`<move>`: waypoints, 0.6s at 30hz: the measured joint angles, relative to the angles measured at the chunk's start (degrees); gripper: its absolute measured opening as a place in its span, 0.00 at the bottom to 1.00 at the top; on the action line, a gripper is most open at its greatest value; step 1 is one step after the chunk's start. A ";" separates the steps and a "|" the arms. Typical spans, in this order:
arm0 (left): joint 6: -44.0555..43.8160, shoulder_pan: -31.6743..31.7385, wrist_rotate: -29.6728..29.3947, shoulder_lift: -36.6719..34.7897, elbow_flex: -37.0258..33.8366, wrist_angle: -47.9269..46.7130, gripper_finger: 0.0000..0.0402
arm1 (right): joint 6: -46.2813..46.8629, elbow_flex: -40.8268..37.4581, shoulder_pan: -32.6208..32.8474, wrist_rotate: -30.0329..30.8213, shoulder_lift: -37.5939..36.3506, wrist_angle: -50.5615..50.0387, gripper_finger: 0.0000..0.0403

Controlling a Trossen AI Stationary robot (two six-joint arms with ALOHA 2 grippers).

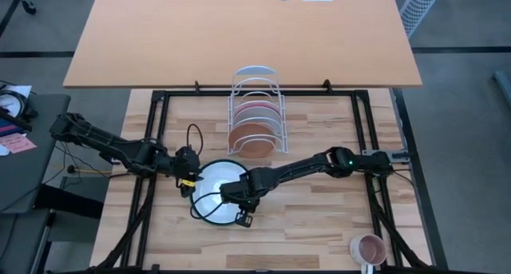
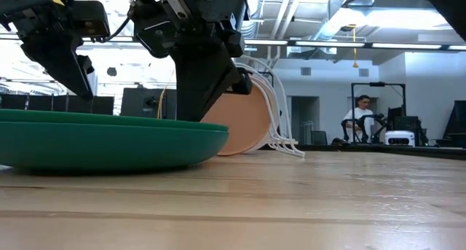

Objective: Sort dishes
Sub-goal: Put the white plate on the dish rack

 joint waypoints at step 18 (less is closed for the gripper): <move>0.03 0.00 -0.06 0.01 0.00 1.57 0.32 | -0.17 -0.80 -0.28 0.04 0.05 2.19 0.01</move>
